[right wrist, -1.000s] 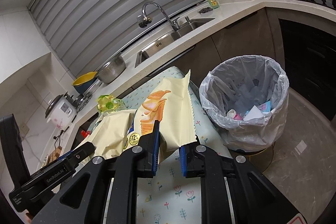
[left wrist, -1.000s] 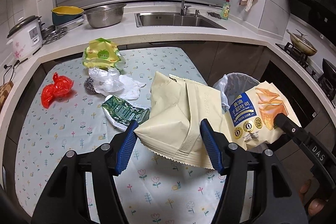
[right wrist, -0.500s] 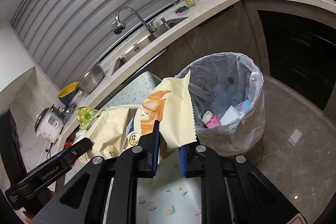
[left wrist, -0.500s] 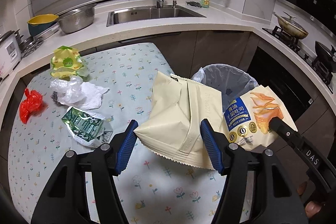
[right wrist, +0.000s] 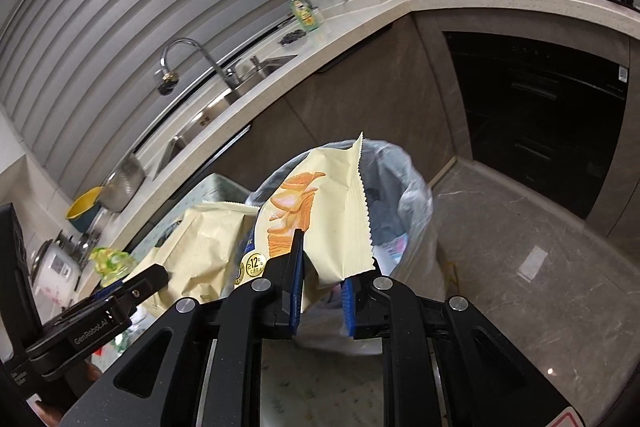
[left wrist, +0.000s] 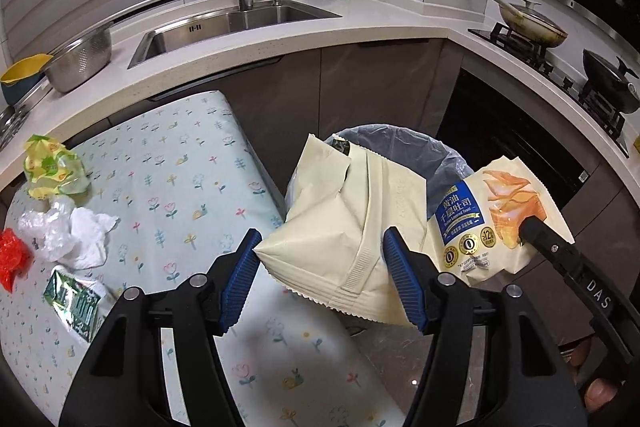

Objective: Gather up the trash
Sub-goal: 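Open both tools to drop the beige bags into the bin, then move both open tools back over the table toward the green drink carton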

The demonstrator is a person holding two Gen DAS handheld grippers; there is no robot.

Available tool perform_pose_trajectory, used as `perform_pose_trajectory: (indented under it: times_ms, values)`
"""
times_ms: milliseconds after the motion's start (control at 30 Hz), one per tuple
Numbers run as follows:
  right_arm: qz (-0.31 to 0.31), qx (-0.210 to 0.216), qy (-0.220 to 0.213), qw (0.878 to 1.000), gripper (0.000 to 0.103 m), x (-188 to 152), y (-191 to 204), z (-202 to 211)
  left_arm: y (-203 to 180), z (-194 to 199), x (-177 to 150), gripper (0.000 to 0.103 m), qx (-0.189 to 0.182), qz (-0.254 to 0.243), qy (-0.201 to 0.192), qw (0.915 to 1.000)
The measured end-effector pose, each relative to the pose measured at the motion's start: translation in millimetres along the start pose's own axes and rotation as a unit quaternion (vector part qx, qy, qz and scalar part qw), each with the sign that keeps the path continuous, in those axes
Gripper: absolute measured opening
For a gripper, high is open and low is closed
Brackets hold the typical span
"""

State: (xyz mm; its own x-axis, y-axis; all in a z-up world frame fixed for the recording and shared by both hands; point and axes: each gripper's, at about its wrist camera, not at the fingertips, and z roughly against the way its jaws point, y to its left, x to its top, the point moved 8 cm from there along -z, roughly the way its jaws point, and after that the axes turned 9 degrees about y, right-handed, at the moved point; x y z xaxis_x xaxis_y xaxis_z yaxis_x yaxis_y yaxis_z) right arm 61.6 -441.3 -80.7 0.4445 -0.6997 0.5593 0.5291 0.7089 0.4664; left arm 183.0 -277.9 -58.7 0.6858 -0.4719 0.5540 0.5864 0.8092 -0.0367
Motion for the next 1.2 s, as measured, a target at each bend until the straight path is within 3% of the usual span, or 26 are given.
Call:
perform_pose_trajectory:
  times_ms: [300, 400, 467, 800, 867, 1200]
  values:
    - [0.005, -0.019, 0.024, 1.0, 0.02, 10.0, -8.6, -38.1, -14.2, -31.3, 19.9, 0.067, 0.007, -0.006, 0.004, 0.9999]
    - [0.016, -0.019, 0.033, 0.999, 0.027, 9.3, -3.7, -48.1, -8.6, -35.7, 20.4, 0.081, 0.011, 0.007, 0.006, 0.9999]
    - [0.022, -0.02, 0.032, 0.999, 0.039, 9.0, 1.2, -51.1, -1.6, -35.1, 21.0, 0.088, 0.02, 0.016, -0.002, 0.9997]
    - [0.029, -0.01, 0.024, 0.999, 0.042, 3.9, 18.0, -38.0, 28.1, -22.0, 13.4, 0.089, 0.03, 0.045, -0.003, 0.9985]
    - [0.032, -0.008, 0.022, 0.999, 0.049, 1.2, 24.3, -32.4, 32.8, -17.1, 9.8, 0.089, 0.032, 0.049, -0.004, 0.9983]
    - [0.054, 0.013, 0.026, 0.998, 0.05, -20.5, 60.7, -9.6, 61.4, 19.6, -9.4, 0.09, 0.048, 0.072, -0.019, 0.996]
